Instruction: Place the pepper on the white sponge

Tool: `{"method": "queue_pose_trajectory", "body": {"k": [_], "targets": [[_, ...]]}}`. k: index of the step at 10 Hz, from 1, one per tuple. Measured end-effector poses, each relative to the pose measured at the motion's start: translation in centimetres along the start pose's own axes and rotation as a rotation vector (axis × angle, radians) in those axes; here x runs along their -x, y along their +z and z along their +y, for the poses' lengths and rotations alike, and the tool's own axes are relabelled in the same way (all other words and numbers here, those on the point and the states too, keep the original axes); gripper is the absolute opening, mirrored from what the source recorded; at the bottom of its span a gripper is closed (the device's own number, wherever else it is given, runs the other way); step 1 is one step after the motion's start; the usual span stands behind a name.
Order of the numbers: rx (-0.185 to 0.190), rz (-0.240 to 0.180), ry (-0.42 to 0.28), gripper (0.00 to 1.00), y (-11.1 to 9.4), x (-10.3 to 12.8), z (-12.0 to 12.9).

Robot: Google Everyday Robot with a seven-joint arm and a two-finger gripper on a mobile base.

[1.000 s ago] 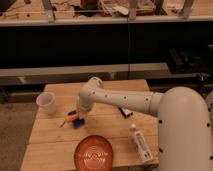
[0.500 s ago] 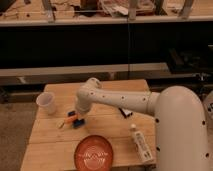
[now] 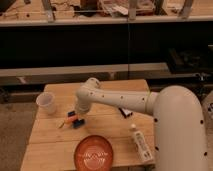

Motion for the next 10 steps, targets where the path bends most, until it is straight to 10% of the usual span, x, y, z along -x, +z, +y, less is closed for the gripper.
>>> {"method": "queue_pose_trajectory", "body": {"k": [10], "targets": [[-0.030, -0.002, 0.005, 0.73, -1.8, -0.8, -0.4]]}}
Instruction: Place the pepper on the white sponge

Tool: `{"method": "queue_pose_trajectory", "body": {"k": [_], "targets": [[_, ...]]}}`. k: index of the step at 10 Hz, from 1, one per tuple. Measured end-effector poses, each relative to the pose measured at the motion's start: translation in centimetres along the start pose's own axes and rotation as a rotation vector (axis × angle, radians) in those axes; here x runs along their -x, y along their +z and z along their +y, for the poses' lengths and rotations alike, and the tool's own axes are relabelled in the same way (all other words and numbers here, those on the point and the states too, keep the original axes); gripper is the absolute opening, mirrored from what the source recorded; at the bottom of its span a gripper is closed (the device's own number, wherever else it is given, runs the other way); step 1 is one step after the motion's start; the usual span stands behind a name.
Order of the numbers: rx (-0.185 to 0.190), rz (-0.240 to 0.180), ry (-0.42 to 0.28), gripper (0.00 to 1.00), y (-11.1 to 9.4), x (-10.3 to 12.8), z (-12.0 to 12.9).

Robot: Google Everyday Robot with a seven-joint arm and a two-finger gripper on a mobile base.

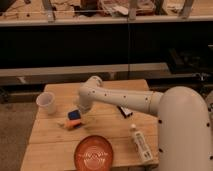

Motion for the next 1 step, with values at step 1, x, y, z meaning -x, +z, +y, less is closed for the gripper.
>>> {"method": "queue_pose_trajectory", "body": {"k": [1], "targets": [[0.001, 0.002, -0.020, 0.73, -0.19, 0.09, 0.05]]}}
